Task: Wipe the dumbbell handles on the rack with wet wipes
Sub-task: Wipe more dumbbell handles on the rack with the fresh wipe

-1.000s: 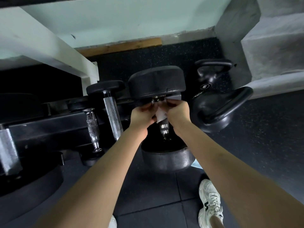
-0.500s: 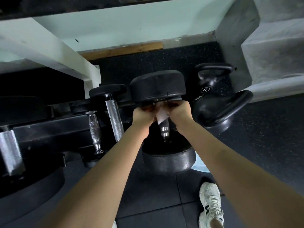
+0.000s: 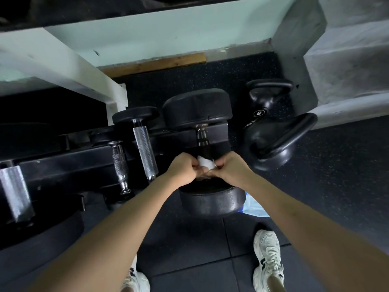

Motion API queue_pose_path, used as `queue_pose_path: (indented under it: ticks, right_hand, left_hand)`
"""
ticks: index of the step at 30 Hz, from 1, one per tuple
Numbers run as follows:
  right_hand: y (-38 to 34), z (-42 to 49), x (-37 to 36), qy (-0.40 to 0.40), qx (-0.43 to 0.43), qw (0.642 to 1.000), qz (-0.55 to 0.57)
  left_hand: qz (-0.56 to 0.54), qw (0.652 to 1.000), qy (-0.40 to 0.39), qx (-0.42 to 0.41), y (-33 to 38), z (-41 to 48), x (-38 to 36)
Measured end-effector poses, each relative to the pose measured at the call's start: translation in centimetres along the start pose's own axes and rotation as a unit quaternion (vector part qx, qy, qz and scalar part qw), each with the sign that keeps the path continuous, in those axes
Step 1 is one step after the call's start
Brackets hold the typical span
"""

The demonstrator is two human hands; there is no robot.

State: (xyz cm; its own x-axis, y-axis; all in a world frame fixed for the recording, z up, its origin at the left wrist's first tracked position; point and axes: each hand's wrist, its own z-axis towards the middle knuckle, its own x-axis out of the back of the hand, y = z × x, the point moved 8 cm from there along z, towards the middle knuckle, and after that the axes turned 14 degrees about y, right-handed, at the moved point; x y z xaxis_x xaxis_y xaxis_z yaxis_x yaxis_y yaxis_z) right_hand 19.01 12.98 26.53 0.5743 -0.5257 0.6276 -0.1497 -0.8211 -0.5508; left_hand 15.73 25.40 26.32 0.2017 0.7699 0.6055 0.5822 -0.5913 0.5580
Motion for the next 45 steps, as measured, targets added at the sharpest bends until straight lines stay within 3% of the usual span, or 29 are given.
queue_pose_path:
  ticks: [8, 15, 18, 21, 24, 27, 31, 35, 39, 43, 45]
  right_hand:
    - [0.7, 0.8, -0.4, -0.041, -0.047, 0.993, 0.103]
    - [0.4, 0.2, 0.7, 0.065, -0.005, 0.998, 0.002]
    - [0.5, 0.8, 0.2, -0.023, -0.045, 0.998, 0.029]
    - [0.6, 1.1, -0.2, -0.071, -0.068, 0.995, 0.012]
    - [0.4, 0.8, -0.2, -0.036, -0.04, 0.998, 0.031]
    - [-0.1, 0.3, 0.3, 0.031, -0.002, 0.999, -0.03]
    - [-1.1, -0.6, 1.2, 0.119, 0.043, 0.987, -0.095]
    - [-0.2, -0.7, 2.5, 0.129, -0.002, 0.99, 0.051]
    - [0.0, -0.5, 3.7, 0.157, -0.082, 0.96, 0.216]
    - [-0.6, 0.7, 4.2, 0.217, -0.124, 0.943, 0.222]
    - [-1.0, 0.9, 4.2, 0.239, -0.133, 0.934, 0.231]
  left_hand:
    - [-0.145, 0.985, -0.012, 0.096, -1.4, 0.5, -0.6]
    - [-0.131, 0.989, 0.024, 0.061, -0.9, 0.2, -0.1]
    - [-0.192, 0.974, -0.03, 0.119, -1.4, 0.1, -1.0]
    - [-0.183, 0.975, -0.035, 0.12, -1.5, 0.3, -1.1]
    - [-0.158, 0.982, 0.013, 0.103, -1.5, 0.1, -0.5]
    - [-0.128, 0.984, 0.059, 0.106, -1.3, -0.5, -0.1]
    - [-0.105, 0.975, 0.085, 0.179, -0.8, -1.0, 0.2]
    - [-0.155, 0.97, 0.091, 0.163, -0.5, -1.3, 1.3]
    - [-0.214, 0.954, 0.146, 0.154, -0.8, -1.1, 3.4]
    - [-0.259, 0.926, 0.207, 0.18, -1.5, -0.3, 4.0]
    - [-0.23, 0.921, 0.258, 0.178, -1.2, -0.7, 4.4]
